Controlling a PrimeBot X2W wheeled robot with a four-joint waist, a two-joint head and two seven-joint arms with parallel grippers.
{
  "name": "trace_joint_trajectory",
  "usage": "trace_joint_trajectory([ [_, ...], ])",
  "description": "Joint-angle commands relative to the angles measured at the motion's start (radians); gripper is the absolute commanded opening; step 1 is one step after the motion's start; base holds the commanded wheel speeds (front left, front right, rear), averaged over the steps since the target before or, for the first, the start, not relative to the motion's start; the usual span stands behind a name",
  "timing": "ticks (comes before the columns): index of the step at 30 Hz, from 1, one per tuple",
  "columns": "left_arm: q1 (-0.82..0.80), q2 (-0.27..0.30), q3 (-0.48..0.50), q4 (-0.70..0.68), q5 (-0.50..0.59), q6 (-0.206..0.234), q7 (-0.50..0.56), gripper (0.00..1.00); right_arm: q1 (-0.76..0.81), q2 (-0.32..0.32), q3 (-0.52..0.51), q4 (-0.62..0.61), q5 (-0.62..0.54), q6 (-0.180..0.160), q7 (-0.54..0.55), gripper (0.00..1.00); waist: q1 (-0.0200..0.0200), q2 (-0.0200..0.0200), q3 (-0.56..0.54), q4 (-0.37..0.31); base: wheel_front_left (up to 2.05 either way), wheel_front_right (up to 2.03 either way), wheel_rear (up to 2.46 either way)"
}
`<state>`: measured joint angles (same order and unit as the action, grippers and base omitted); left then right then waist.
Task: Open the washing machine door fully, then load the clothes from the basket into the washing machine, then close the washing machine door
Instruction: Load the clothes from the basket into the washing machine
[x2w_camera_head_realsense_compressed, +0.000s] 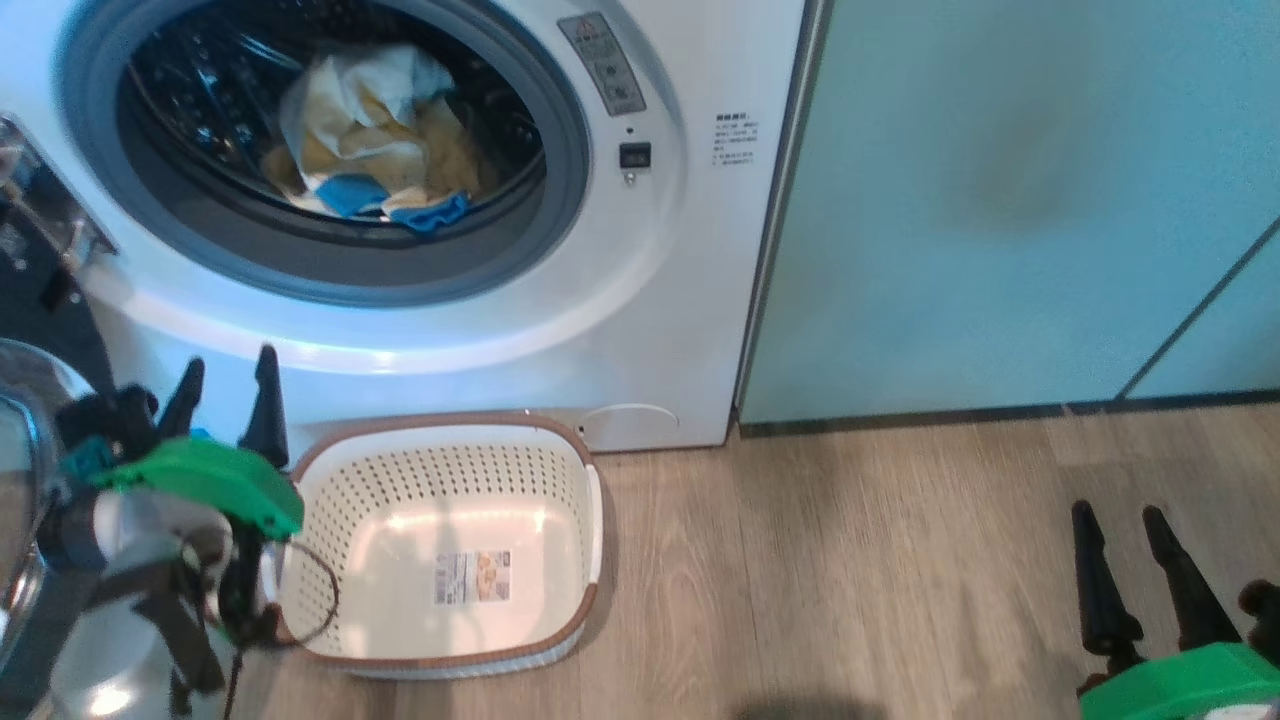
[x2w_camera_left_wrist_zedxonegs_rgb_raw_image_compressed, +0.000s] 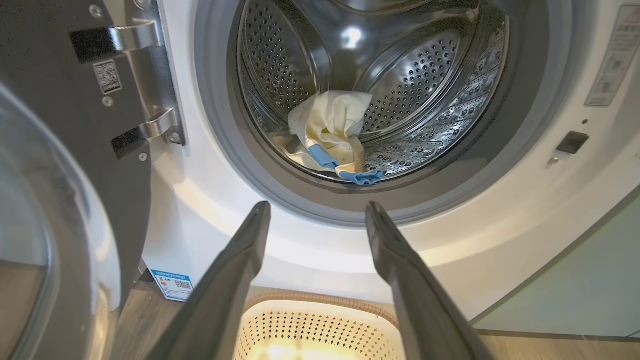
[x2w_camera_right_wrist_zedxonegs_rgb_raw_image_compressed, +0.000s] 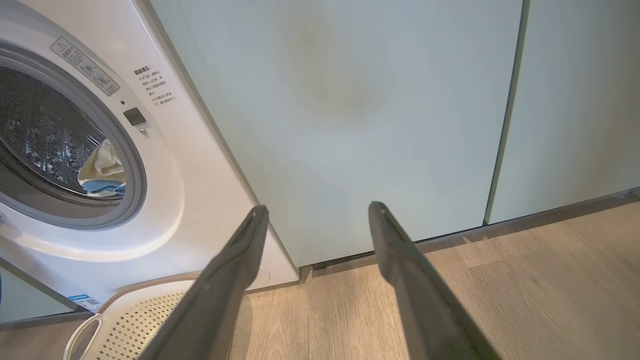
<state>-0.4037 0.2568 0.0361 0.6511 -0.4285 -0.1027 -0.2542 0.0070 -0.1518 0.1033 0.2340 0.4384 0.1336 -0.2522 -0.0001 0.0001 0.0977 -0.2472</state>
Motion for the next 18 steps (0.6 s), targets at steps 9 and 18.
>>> trace_joint_trajectory([
  [9, 0.184, -0.017, 0.11, -0.204, 0.05, -0.022, -0.008, 1.0, 0.043, -0.018, -0.025, -0.04, -0.022, -0.003, -0.01, 1.0, 0.0001, -0.0001, -0.105, 0.029, 0.0, 0.0, 0.0],
  [18, 0.26, -0.018, 0.133, -0.234, 0.076, -0.026, -0.008, 1.0, 0.063, -0.011, -0.039, -0.051, -0.03, -0.003, -0.01, 1.0, 0.0001, -0.0001, -0.127, 0.033, 0.0, 0.0, 0.0],
])
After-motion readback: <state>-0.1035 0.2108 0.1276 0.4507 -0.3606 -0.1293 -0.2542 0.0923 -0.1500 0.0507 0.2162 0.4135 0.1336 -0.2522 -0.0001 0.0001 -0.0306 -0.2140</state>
